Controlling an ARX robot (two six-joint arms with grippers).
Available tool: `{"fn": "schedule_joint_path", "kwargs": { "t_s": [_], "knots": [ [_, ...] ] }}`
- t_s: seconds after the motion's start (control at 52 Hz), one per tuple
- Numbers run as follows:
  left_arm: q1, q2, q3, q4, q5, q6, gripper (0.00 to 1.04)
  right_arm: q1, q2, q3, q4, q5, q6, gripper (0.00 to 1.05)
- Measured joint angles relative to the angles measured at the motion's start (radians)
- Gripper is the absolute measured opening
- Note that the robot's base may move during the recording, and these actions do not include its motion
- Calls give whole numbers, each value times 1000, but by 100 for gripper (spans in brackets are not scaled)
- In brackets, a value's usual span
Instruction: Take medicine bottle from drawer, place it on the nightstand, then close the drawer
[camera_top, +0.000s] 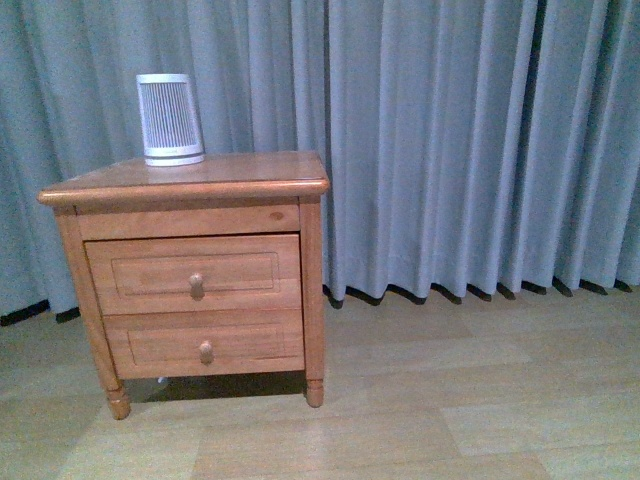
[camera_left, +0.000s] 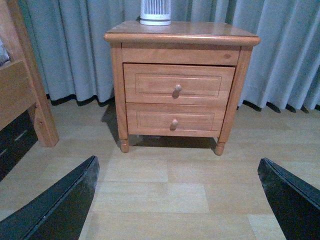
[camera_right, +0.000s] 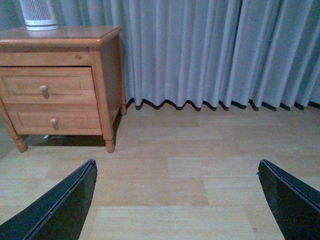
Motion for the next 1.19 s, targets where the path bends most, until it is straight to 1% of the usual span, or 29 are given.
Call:
{"fn": "schedule_joint_path", "kwargs": {
  "t_s": [0.808, 0.827, 0.885, 0.923, 0.962, 1.019, 1.115, 1.192],
  "knots": [
    [0, 0, 0, 0, 0, 0, 98, 0, 0, 0, 0, 0, 0, 98],
    [0, 3, 1, -5, 6, -8, 98, 0, 0, 0, 0, 0, 0, 98],
    [9, 105, 71, -142, 55, -90, 98, 0, 0, 0, 0, 1, 0, 98],
    [17, 227, 133, -157, 82, -142, 98, 0, 0, 0, 0, 0, 0, 98],
    [20, 356, 205, -116, 91, -183, 98, 0, 0, 0, 0, 0, 0, 98],
    [23, 584, 375, 31, 102, -215, 98, 0, 0, 0, 0, 0, 0, 98],
    [7, 848, 575, 211, 104, -209, 98, 0, 0, 0, 0, 0, 0, 98],
    [-14, 1025, 680, 324, 99, -190, 98, 0, 0, 0, 0, 0, 0, 98]
  ]
}}
